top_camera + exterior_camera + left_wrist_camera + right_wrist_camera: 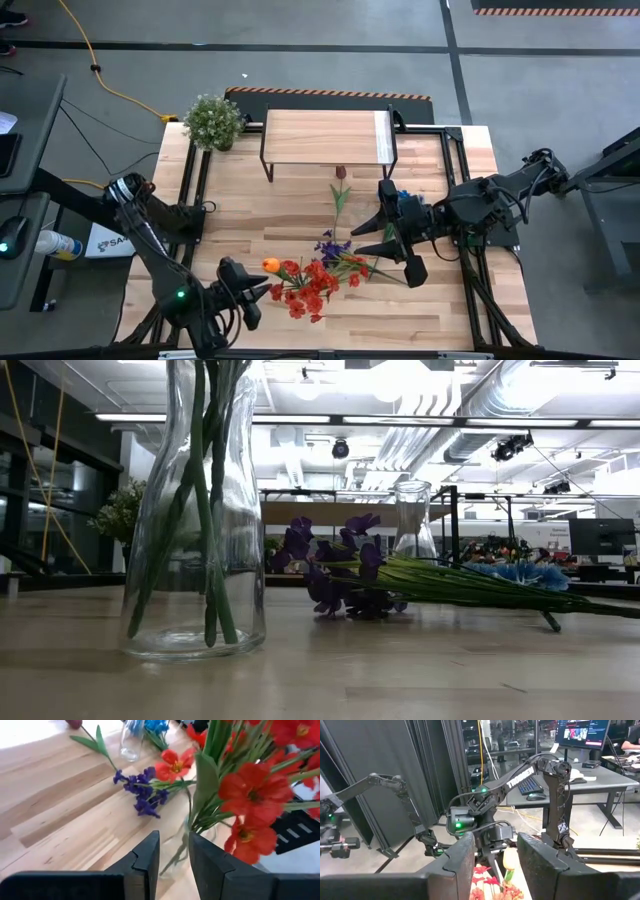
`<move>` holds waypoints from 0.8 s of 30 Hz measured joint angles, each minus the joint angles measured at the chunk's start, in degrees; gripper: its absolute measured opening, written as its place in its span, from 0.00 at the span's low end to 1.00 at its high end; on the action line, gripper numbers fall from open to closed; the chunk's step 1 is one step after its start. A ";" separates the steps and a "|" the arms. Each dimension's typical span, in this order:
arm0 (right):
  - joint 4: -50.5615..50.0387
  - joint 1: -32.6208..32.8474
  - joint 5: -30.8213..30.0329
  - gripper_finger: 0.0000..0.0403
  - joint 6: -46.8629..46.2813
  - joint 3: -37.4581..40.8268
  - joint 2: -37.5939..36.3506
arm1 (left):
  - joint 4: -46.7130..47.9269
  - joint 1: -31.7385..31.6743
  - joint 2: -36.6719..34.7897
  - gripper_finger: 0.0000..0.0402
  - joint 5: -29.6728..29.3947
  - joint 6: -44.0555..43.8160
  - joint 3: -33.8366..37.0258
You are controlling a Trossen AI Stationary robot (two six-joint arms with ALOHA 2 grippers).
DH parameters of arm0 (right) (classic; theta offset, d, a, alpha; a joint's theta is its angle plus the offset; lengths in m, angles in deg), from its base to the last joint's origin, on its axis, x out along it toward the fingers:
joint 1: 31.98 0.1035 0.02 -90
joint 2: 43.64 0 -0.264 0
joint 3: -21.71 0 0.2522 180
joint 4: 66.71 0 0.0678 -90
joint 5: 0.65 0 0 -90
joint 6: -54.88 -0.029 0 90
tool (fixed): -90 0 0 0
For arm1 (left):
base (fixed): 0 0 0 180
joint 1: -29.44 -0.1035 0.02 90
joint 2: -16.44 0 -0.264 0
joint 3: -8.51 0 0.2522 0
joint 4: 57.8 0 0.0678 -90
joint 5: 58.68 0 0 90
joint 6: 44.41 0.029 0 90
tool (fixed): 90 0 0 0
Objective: Pick and place flowers into a vace then onto a shelf
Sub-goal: Put the violet flowers into the top transparent vase
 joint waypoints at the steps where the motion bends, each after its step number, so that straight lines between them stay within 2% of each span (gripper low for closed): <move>1: -0.19 -0.01 0.00 0.35 -0.01 0.00 0.00 | 0.27 0.06 -0.44 0.34 0.59 0.00 0.00; 11: -4.20 0.00 0.02 0.35 0.02 -0.02 -0.10 | 3.33 1.19 -1.98 0.34 10.12 -0.64 0.00; 24: -18.72 -0.01 -1.09 0.35 -1.51 -0.02 -4.69 | 7.11 1.10 -1.98 0.34 23.70 -4.13 0.00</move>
